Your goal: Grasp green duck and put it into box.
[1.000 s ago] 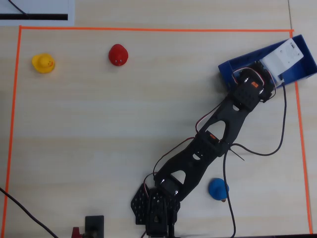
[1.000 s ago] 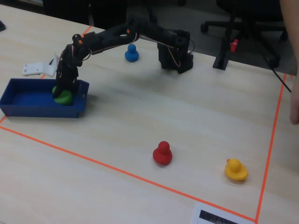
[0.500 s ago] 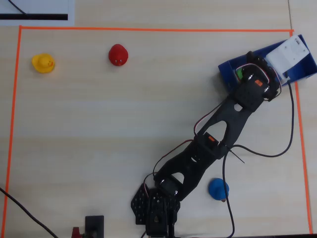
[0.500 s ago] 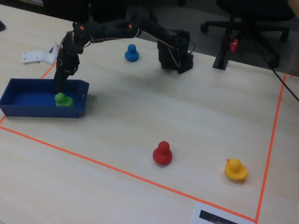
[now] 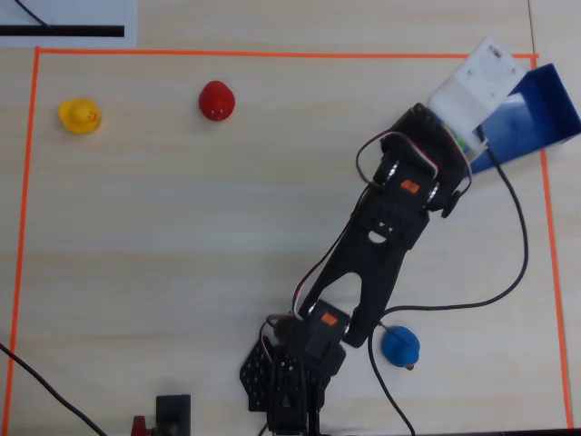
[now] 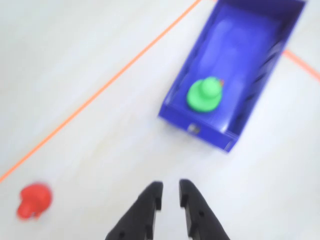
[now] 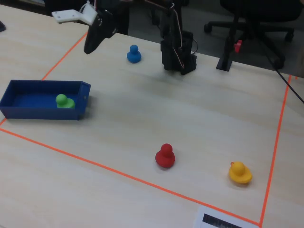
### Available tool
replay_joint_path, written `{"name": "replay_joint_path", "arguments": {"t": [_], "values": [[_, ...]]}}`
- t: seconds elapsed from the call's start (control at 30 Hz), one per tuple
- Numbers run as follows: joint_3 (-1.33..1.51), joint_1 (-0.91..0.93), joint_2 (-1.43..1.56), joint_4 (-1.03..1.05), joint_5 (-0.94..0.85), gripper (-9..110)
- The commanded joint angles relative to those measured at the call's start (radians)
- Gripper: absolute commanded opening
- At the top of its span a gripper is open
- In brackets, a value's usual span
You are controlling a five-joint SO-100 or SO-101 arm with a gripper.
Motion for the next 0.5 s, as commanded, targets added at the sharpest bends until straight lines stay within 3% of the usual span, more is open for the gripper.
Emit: {"name": "replay_joint_path", "arguments": {"t": [0.0,0.23,0.47], "values": [[0.830,-0.107,0.499,-0.273,-0.021,0],[1.519,-0.307,1.012,-0.270,-0.026,0],[1.795,-0.477,1.382,-0.110,-0.031,0]]}}
